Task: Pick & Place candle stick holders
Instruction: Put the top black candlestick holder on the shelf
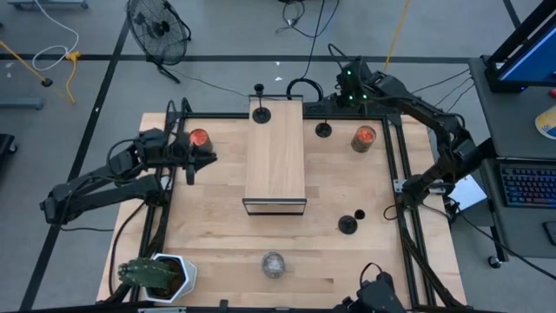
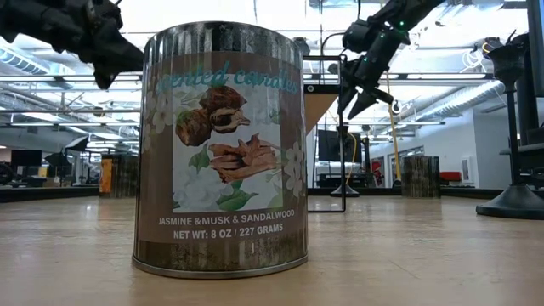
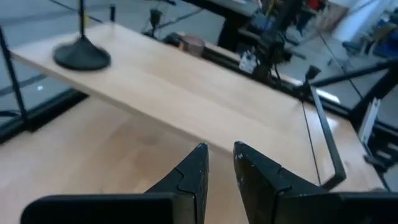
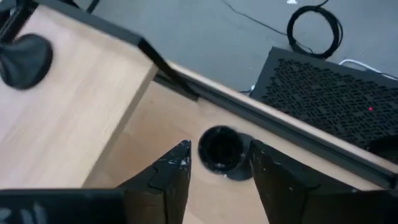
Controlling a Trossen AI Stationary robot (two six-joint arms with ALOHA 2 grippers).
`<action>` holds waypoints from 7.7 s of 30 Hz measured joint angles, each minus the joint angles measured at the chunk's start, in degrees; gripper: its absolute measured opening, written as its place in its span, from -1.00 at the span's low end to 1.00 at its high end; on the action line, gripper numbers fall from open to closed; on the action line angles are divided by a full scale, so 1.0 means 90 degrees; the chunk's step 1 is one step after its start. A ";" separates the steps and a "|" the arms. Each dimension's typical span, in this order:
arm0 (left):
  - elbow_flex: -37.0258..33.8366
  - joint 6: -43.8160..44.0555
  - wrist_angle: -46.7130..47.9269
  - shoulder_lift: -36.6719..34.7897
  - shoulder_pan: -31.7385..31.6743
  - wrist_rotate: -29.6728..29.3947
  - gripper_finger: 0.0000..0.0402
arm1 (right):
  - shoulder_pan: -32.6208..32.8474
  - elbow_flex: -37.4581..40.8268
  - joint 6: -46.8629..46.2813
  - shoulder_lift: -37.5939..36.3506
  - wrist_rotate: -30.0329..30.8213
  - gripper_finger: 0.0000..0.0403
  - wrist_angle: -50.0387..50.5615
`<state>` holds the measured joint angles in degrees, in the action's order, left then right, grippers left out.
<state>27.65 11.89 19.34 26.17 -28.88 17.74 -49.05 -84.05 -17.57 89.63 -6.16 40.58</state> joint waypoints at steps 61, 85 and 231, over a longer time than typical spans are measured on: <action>-0.0303 0.0196 -0.0662 0.0000 0.0017 0.0483 -0.60 | -0.0126 0.0038 0.0562 0.0231 -0.0109 -0.99 0.0213; -0.0305 0.0258 -0.0992 0.0001 0.0017 0.0471 -0.60 | 0.0184 0.0011 -0.0815 -0.2127 -0.2902 -0.99 -0.0449; -0.0305 0.0215 -0.0941 0.0002 0.0016 0.0541 -0.60 | 0.0866 -0.4163 -0.0021 0.1308 -0.2657 -1.00 0.2517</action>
<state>24.91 13.82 10.87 26.20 -28.74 22.61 -41.25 -121.51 -17.75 101.41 -30.08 63.23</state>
